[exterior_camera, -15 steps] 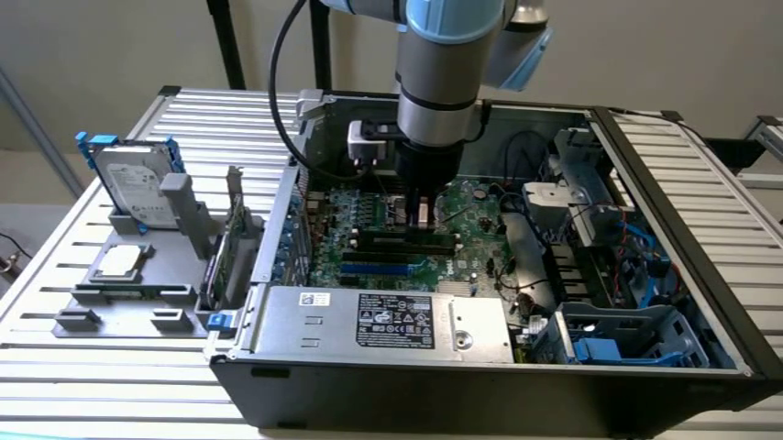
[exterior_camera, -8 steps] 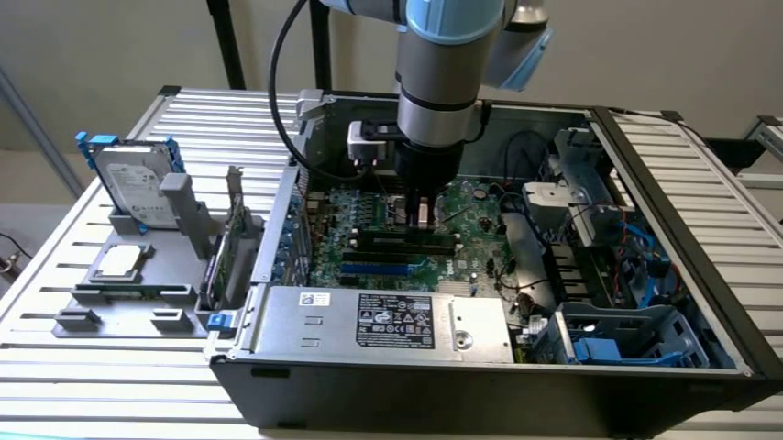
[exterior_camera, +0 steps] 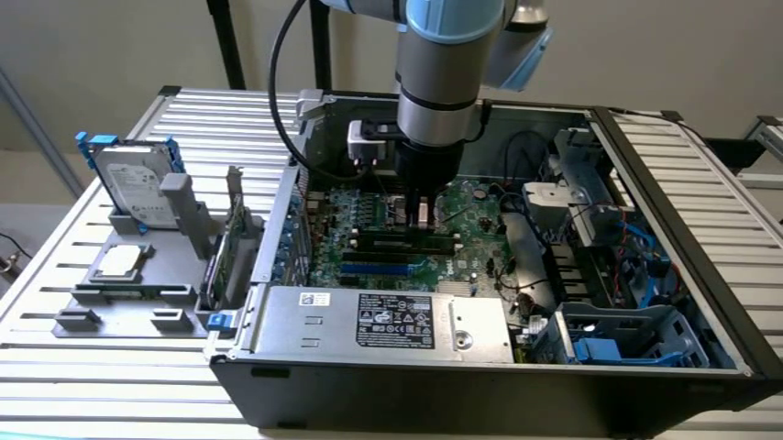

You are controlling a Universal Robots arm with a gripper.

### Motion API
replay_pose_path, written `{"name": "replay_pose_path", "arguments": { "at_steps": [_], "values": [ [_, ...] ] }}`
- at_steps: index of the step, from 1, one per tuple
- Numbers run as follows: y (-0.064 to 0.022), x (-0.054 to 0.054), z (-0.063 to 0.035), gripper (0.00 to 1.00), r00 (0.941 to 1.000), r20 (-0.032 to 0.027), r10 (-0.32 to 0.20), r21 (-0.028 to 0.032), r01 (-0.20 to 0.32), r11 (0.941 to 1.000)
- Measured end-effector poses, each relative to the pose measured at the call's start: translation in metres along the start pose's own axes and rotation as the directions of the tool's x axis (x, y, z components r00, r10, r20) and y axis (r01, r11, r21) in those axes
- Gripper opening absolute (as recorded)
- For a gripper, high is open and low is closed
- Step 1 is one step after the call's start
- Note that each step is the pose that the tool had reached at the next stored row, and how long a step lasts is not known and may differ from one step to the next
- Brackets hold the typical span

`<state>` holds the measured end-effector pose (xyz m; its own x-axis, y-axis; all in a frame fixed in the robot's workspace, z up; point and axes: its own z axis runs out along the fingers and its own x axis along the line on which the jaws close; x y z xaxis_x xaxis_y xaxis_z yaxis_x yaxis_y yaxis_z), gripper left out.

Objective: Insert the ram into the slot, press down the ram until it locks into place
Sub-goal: 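Insert the ram into the slot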

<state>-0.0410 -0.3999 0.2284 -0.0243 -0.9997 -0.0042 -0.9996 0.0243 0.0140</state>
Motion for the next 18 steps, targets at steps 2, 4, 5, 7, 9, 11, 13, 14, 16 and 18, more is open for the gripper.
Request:
{"name": "replay_pose_path", "arguments": {
  "at_steps": [2,4,5,7,9,11,13,14,16,18],
  "values": [
    [0.0004,0.0,-0.004,0.21,1.0,0.0027,0.0,-0.0001,0.0,1.0],
    [0.0012,0.0,-0.008,0.21,1.0,0.0038,0.0,-0.0001,0.0,1.0],
    [0.0018,0.0,-0.0099,0.21,1.0,0.0041,0.0,-0.0001,0.0,1.0],
    [0.0029,0.0,-0.0137,0.21,1.0,0.0043,0.0,-0.0001,0.0,1.0],
    [0.0032,0.0,-0.0142,0.21,1.0,0.0051,0.0,0.0,0.0,1.0],
    [0.0032,0.0,-0.0142,0.21,1.0,0.0054,0.0,-0.0001,0.0,1.0],
    [0.0033,0.0,-0.0143,0.21,1.0,0.0052,0.0,-0.0001,0.0,1.0],
    [0.0033,0.0,-0.0142,0.21,1.0,0.0053,0.0,-0.0001,0.0,1.0],
    [0.0033,0.0,-0.0143,0.18,1.0,0.0053,0.0,-0.0001,0.0,1.0],
    [0.0033,0.0,-0.0143,0.12,1.0,0.0052,0.0,-0.0001,0.0,1.0]
  ]
}}
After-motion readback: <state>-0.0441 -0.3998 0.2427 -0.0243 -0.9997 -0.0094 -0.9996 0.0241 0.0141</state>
